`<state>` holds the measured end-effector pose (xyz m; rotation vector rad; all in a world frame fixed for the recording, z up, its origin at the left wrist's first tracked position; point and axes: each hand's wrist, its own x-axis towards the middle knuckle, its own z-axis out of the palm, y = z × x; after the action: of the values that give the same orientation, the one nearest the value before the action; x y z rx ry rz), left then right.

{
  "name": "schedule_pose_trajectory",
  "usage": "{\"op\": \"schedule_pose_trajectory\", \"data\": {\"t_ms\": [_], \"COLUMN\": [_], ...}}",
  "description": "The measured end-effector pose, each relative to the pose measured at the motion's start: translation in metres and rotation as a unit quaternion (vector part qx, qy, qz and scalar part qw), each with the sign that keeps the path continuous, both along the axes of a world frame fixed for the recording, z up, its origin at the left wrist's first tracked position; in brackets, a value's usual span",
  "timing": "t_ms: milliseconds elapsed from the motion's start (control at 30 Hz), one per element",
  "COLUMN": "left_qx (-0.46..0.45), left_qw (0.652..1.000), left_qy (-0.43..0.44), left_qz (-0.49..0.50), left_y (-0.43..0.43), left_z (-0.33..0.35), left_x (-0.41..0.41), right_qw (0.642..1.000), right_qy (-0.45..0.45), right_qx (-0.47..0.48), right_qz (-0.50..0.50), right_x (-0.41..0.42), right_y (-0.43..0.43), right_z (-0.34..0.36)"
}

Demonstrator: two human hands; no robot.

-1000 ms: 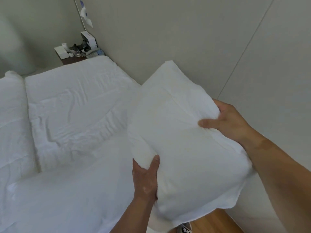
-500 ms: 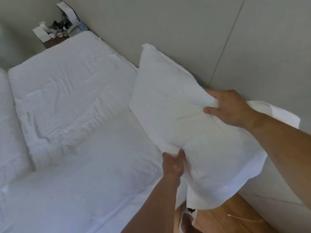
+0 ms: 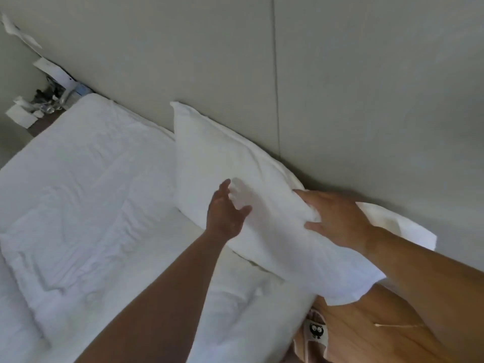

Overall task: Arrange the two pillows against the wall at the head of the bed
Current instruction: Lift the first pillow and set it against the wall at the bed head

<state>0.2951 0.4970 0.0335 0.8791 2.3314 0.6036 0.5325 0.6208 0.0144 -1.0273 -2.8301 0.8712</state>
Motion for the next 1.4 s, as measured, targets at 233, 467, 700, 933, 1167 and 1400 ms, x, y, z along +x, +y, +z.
{"op": "schedule_pose_trajectory", "data": {"t_ms": [233,467,700,933,1167,1400], "left_qx": [-0.187,-0.293,-0.285,-0.227,-0.178,-0.207], "left_qw": [0.811,0.714,0.708,0.68,0.727,0.77], "left_qy": [0.281,0.359,0.394,0.462,0.46,0.403], "left_qz": [-0.477,-0.524,-0.512,-0.523,-0.478,-0.449], "left_y": [0.115,0.164,0.145,0.132,0.152,0.156], "left_z": [0.042,0.026,0.026,0.059,0.088,0.041], "left_x": [-0.092,-0.164,-0.214,-0.219,-0.249,-0.247], "right_qw": [0.996,0.973,0.951,0.952,0.956,0.951], "right_qy": [-0.063,-0.114,-0.226,-0.173,-0.136,-0.164], "right_qx": [-0.041,-0.091,-0.048,-0.011,0.032,0.028], "right_qz": [-0.052,-0.179,-0.208,-0.253,-0.258,-0.261], "right_x": [0.007,0.012,0.003,0.001,-0.024,-0.045], "right_y": [-0.018,-0.032,-0.025,-0.029,-0.005,-0.007], "right_z": [-0.008,-0.003,0.009,0.032,0.058,0.013]}}
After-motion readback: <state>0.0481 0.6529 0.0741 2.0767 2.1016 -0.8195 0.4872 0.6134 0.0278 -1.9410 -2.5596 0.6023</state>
